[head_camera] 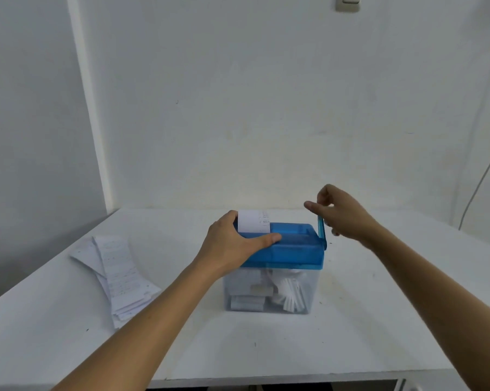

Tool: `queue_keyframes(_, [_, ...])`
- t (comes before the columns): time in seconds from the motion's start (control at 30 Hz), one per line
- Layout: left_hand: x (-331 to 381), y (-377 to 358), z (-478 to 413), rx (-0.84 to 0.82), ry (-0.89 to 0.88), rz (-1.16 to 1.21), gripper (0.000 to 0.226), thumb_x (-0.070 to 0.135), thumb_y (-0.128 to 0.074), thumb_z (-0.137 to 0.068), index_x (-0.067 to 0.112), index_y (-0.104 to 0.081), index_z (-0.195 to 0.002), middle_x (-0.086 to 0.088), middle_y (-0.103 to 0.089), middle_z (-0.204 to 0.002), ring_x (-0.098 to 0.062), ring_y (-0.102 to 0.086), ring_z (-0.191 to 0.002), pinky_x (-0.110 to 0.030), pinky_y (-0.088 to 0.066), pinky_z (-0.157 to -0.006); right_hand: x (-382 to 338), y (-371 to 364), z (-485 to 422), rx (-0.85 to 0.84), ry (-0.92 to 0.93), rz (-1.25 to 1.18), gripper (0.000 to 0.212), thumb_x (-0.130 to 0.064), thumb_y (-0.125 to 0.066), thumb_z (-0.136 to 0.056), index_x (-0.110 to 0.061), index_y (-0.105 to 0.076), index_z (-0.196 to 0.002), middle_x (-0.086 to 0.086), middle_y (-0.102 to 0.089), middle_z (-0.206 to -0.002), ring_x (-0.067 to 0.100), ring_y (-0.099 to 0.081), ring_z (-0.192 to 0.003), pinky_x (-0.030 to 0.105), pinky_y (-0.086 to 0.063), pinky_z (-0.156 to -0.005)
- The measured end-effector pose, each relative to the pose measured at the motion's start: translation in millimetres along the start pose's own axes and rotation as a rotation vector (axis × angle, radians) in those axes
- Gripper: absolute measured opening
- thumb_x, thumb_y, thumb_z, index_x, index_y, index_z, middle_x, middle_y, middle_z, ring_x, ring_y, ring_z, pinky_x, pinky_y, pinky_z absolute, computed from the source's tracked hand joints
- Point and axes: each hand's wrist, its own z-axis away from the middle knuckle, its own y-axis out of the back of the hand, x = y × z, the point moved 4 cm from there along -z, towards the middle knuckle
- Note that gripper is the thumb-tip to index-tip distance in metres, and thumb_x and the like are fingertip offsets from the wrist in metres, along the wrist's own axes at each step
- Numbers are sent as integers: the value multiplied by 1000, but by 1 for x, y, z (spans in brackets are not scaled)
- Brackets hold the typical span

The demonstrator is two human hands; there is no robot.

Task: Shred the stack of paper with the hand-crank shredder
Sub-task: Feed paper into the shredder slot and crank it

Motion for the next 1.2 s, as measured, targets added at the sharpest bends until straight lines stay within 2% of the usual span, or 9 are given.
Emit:
queue_keyframes(0.13, [-1, 0, -1, -57, -4, -20, 79, 74, -79, -58, 30, -54, -118, 15, -59, -113, -2, -57, -98, -14, -47, -67, 33, -38, 7, 60, -54, -290, 37, -40, -55, -101, -5, -53, -91, 10, -57, -80, 23, -51, -69, 32, -45, -56])
queue_keyframes(0.2, [-4, 0, -2, -79, -9, -59, 90, 83, -76, -48, 29, -54, -117, 11, -59, -115, -5, -57, -100, -23, -54, -75, 50, -57, 16, 47, -131, -411, 31, -29, -50, -105, -2, -56, -91, 16, -57, -78, 27, -53, -71, 37, -45, -58])
queue_keyframes(0.33, [-7, -1, -2, -53, -11, -58, 83, 81, -77, -51, 30, -53, -113, 10, -57, -112, -5, -56, -98, -29, -58, -81, 69, -78, 42, 6, -248, -294, 28, -9, -40, -103, -4, -62, -86, 8, -57, -64, 16, -48, -54, 28, -39, -48])
queue_keyframes(0.57, [-7, -2, -1, -39, -26, -2, 74, 70, -85, -58, 31, -55, -113, 12, -60, -111, -4, -58, -97, -18, -51, -72, 62, -62, 97, -31, -206, -215, 59, -46, -30, -106, -7, -53, -68, 2, -54, -50, 11, -45, -42, 24, -40, -46])
queue_keyframes(0.77, [-1, 0, 0, -76, -41, -4, 58, 62, -88, -62, 41, -48, -97, 20, -57, -103, 2, -56, -90, -12, -47, -65, 7, -5, 118, 51, -32, -141, 56, -42, -51, -100, -8, -63, -57, 4, -57, -45, 10, -47, -37, 16, -41, -43])
queue_keyframes(0.87, [-1, 0, 0, -104, -56, 3, 59, 58, -89, -65, 41, -49, -105, 25, -56, -101, 6, -55, -90, -9, -44, -62, -13, 10, 95, 130, 17, -77, 57, -36, -57, -98, -8, -56, -49, 3, -52, -40, 9, -40, -33, 16, -37, -42])
queue_keyframes(1.03, [-3, 2, -2, -88, -73, 6, 80, 67, -87, -59, 33, -52, -122, 22, -58, -109, 2, -57, -96, -11, -46, -68, -15, 11, 32, 322, 0, -119, 47, -33, -56, -100, -5, -61, -62, 6, -60, -54, 12, -51, -41, 22, -44, -47])
queue_keyframes(1.1, [-4, 1, -2, -94, -65, -3, 80, 67, -86, -60, 33, -51, -122, 20, -58, -110, 0, -58, -97, -14, -50, -71, -9, 6, 9, 355, 0, -110, 47, -36, -55, -101, -2, -62, -69, 7, -62, -61, 7, -54, -44, 17, -43, -46])
queue_keyframes(1.2, [-6, 1, -3, -80, -51, -22, 82, 70, -86, -58, 30, -53, -121, 15, -60, -112, -5, -60, -98, -21, -56, -76, 8, -12, -16, 345, -50, -107, 51, -40, -56, -101, 2, -61, -73, 14, -65, -66, 7, -57, -49, 24, -45, -53])
